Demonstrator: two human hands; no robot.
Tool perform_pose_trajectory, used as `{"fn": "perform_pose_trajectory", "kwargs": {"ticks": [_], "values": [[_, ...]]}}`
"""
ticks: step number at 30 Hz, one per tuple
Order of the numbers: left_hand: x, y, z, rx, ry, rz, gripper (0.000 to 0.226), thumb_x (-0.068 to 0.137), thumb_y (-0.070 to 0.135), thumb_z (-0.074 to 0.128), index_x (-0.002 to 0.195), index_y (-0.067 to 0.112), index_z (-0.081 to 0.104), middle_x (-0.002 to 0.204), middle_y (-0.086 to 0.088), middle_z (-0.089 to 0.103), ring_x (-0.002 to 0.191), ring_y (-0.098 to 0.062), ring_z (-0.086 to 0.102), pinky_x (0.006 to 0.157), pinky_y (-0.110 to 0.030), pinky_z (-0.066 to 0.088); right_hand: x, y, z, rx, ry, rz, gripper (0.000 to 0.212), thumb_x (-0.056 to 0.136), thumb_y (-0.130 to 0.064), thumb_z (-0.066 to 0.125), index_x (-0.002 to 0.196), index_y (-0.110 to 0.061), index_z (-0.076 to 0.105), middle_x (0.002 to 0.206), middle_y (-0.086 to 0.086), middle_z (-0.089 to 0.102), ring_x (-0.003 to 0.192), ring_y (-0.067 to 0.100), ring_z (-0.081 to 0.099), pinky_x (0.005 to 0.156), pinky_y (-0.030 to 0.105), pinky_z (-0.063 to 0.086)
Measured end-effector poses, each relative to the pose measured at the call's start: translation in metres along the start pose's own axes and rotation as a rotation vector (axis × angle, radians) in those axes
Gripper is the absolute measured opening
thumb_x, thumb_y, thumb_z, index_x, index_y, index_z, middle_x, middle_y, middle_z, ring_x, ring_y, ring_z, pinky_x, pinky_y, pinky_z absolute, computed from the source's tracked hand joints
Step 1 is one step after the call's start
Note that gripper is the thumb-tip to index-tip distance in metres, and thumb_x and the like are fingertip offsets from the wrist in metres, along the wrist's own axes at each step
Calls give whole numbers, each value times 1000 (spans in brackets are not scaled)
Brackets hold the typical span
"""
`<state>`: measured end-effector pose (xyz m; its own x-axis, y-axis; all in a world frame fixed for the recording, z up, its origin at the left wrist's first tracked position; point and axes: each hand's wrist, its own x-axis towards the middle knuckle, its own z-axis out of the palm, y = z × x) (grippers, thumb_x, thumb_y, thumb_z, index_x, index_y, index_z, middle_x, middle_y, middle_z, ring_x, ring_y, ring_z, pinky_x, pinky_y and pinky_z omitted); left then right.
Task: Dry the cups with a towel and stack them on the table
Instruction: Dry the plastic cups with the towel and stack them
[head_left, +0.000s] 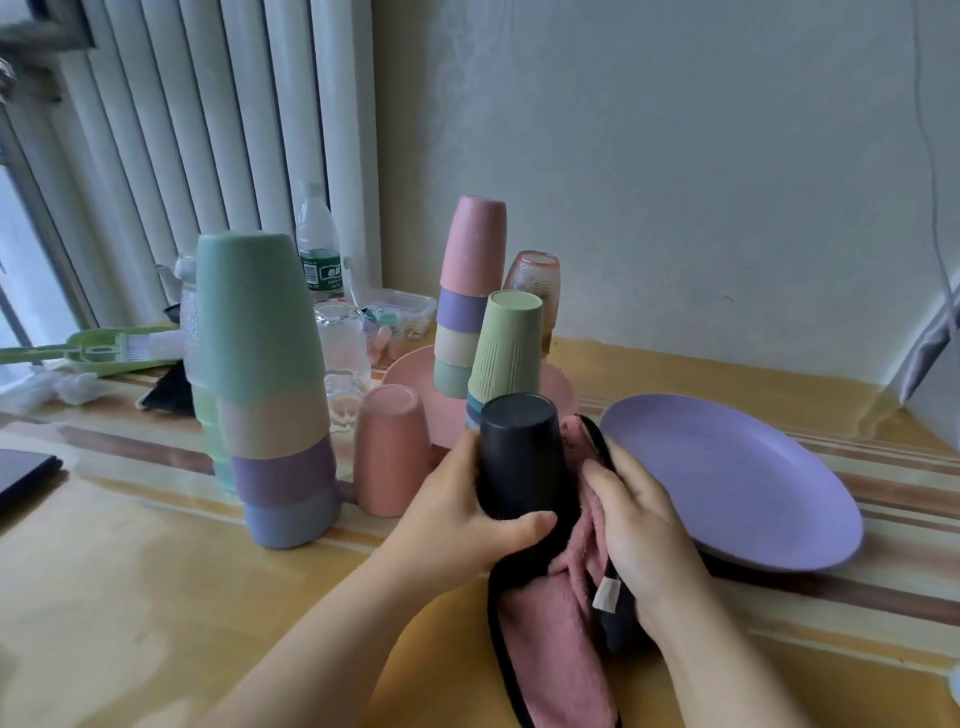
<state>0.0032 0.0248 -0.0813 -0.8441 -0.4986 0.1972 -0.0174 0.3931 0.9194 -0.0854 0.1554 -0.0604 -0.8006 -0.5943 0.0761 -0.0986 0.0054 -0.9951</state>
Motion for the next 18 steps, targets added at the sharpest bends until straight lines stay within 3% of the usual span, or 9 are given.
{"fn": "perform_pose_trajectory", "kwargs": {"ticks": [2, 4, 6, 8, 11, 14, 18], "values": [[2, 5, -1, 60, 5, 1, 62, 62, 40, 79, 117, 33, 51, 106, 16, 66, 95, 3, 62, 84, -29, 55, -1, 1, 0, -75, -49, 28, 35, 97, -21, 42, 111, -47, 59, 51, 12, 62, 35, 26, 54, 62, 50, 52], [7, 12, -4, 106, -22, -29, 64, 58, 43, 76, 116, 30, 51, 106, 15, 66, 97, 0, 63, 87, -32, 55, 1, 4, 0, -148, -53, 33, 35, 96, -20, 41, 116, -44, 57, 43, -4, 57, 32, 16, 52, 67, 47, 54], [14, 17, -9, 170, -61, -72, 67, 54, 44, 78, 114, 29, 53, 105, 14, 66, 97, -4, 64, 88, -34, 55, 0, 3, 0, -172, -58, 41, 36, 97, -19, 40, 112, -48, 55, 39, -3, 54, 33, 23, 53, 69, 50, 56], [18, 20, -14, 228, -54, -102, 71, 51, 45, 80, 115, 29, 54, 106, 13, 67, 98, -7, 64, 89, -36, 54, -2, 0, 0, -189, -57, 33, 35, 99, -20, 40, 103, -53, 52, 38, 6, 54, 38, 36, 54, 61, 45, 54], [15, 19, -24, 251, 5, -126, 68, 56, 39, 84, 116, 27, 53, 105, 12, 67, 97, -8, 64, 88, -35, 55, 3, 9, -4, -288, -8, 9, 36, 99, -14, 40, 110, -46, 53, 46, 4, 62, 49, 33, 65, 62, 37, 55], [6, 18, -32, 209, 51, -124, 66, 61, 33, 87, 117, 26, 52, 105, 12, 67, 97, -7, 64, 87, -33, 56, 7, 15, -8, -397, 33, -9, 37, 96, -18, 45, 129, -34, 53, 82, 5, 71, 76, 26, 69, 81, 36, 55], [6, 25, -28, 177, 92, -83, 58, 65, 25, 88, 112, 27, 53, 100, 15, 66, 91, 0, 62, 80, -24, 54, 3, 7, -8, -435, 65, -29, 26, 97, -25, 47, 120, -25, 59, 74, -16, 54, 62, -2, 58, 57, 8, 40]]}}
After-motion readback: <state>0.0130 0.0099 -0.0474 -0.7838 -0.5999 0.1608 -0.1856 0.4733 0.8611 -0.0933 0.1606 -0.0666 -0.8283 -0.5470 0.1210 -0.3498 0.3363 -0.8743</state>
